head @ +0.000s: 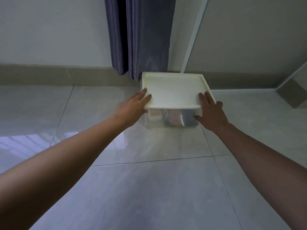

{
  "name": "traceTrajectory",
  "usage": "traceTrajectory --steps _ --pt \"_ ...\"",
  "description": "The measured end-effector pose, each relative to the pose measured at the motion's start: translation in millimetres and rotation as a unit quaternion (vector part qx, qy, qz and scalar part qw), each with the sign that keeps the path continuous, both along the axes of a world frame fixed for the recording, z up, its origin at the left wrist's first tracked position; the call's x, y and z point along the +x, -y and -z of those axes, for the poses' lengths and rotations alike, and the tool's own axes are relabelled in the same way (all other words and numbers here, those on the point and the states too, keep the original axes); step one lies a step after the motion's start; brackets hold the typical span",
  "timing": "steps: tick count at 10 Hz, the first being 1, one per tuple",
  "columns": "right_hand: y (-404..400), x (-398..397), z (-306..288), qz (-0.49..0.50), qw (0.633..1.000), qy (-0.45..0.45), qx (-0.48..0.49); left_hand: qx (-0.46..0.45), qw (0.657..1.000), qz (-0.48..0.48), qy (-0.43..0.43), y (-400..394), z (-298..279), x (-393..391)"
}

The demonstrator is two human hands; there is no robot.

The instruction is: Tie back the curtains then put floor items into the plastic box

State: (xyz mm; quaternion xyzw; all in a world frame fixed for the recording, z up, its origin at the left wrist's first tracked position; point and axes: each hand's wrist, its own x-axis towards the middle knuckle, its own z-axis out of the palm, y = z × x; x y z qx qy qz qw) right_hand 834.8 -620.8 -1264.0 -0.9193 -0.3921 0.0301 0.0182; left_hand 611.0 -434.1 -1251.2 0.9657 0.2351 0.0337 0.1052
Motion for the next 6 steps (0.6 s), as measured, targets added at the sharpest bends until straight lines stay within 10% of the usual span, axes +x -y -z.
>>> traceTrajectory --steps 4,6 --pt "-9 -77 -29 -0.112 0.98 0.123 0.105 -0.105 0.994 -0.013 0.026 15 -13 -41" --pt "-19 -183 -120 -0.164 0.985 -0.046 -0.03 -0.126 0.987 -0.023 -0.099 34 -103 -132"
